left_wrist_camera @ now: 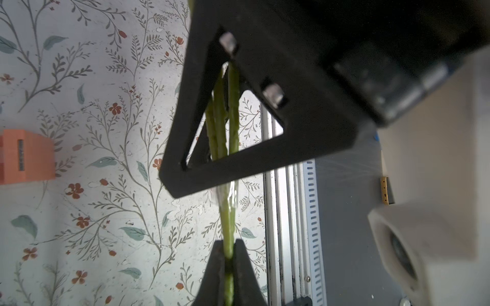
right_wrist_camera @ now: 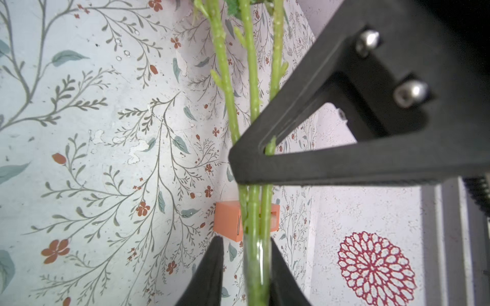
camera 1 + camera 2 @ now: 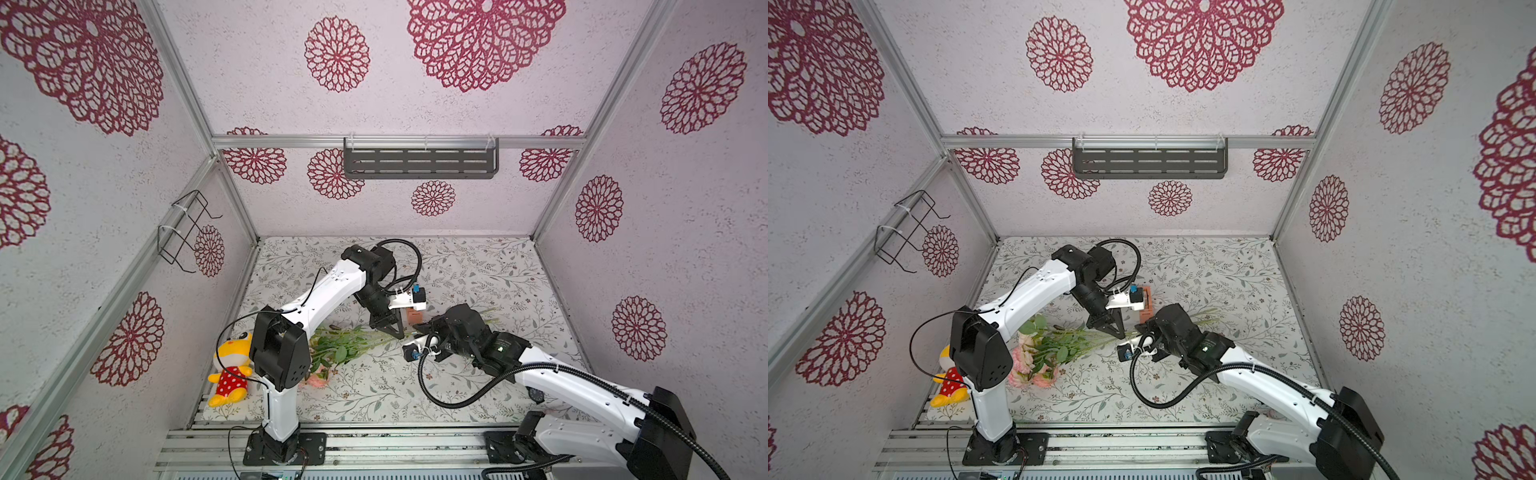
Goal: Wrap bouquets with tape
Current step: Wrap the tape around the bouquet.
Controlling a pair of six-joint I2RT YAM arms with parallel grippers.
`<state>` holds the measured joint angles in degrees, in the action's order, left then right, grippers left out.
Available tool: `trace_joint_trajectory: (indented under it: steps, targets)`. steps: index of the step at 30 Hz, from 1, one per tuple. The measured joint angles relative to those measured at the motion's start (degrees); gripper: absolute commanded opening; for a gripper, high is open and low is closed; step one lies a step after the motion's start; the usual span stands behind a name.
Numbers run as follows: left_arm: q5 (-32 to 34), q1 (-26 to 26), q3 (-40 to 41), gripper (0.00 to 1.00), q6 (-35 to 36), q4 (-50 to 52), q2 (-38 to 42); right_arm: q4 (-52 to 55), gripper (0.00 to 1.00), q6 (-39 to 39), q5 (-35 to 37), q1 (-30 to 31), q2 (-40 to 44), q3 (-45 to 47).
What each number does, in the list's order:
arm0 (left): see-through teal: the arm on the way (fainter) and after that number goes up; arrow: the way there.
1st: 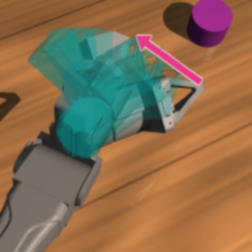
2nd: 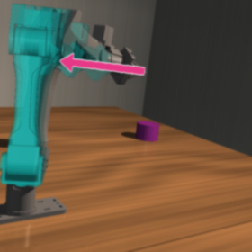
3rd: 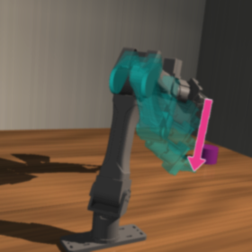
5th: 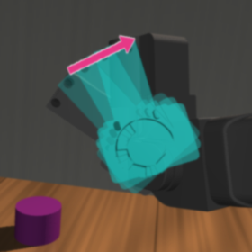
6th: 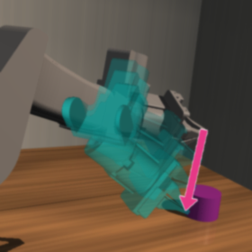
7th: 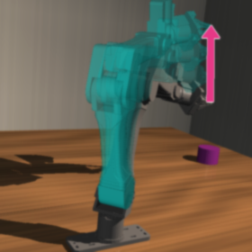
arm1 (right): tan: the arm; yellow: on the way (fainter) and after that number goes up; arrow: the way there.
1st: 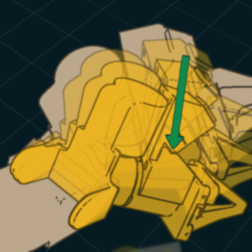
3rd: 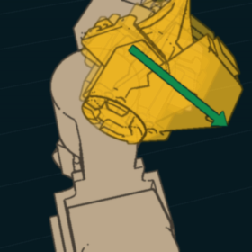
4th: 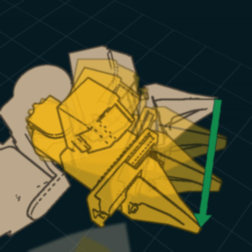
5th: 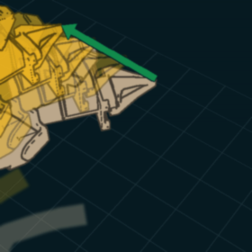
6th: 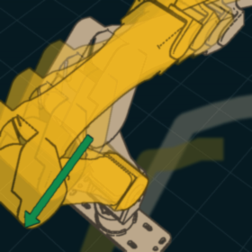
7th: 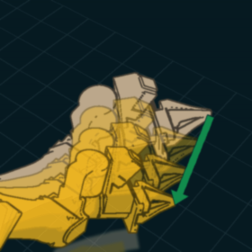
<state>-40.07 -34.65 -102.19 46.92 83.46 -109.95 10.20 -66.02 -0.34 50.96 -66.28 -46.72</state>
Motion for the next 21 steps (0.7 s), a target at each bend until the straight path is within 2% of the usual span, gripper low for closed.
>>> trace_joint_trajectory:
  steps: [2,6,7,8,13,14,15,16,18,21]
  targets:
    - [-0.1,0.1,0.0,0.0,0.0,0.0,-0.1,0.2,0.27,0.1,0.6,0.5,-0.1,-0.2]
    - [-0.3,0.1,0.0,0.0,0.1,0.6,-0.3,0.0,0.1,0.7,1.9,1.3,-0.1,-0.4]
    - [-0.3,0.1,0.0,0.0,0.2,0.7,-0.3,0.0,0.02,0.9,2.1,1.3,-0.1,-0.4]
    - [-0.2,0.1,0.0,0.0,0.2,0.7,-0.3,0.0,0.0,0.7,2.2,1.4,-0.1,-0.4]
    - [-0.5,0.2,-0.1,0.0,0.2,0.9,-0.3,-0.2,0.0,1.4,2.2,1.4,0.2,-0.2]
    - [-0.6,0.2,-0.1,0.0,0.2,0.9,-0.3,-0.3,0.11,1.4,2.2,1.4,0.4,-0.1]
    - [-0.7,0.2,-0.1,0.0,0.2,0.9,-0.3,-0.5,0.39,1.6,2.1,1.4,0.6,0.2]
    - [-0.7,0.2,-0.1,0.0,0.2,0.8,-0.3,-0.8,0.5,2.0,2.0,1.4,0.8,0.4]
    - [-0.8,0.5,-0.1,0.0,0.2,0.3,-0.3,-0.9,0.57,2.1,1.6,1.6,1.4,0.6]
    - [-0.8,1.0,-0.1,0.0,0.1,0.0,-0.4,-0.9,0.63,2.8,1.6,1.6,3.2,0.9]
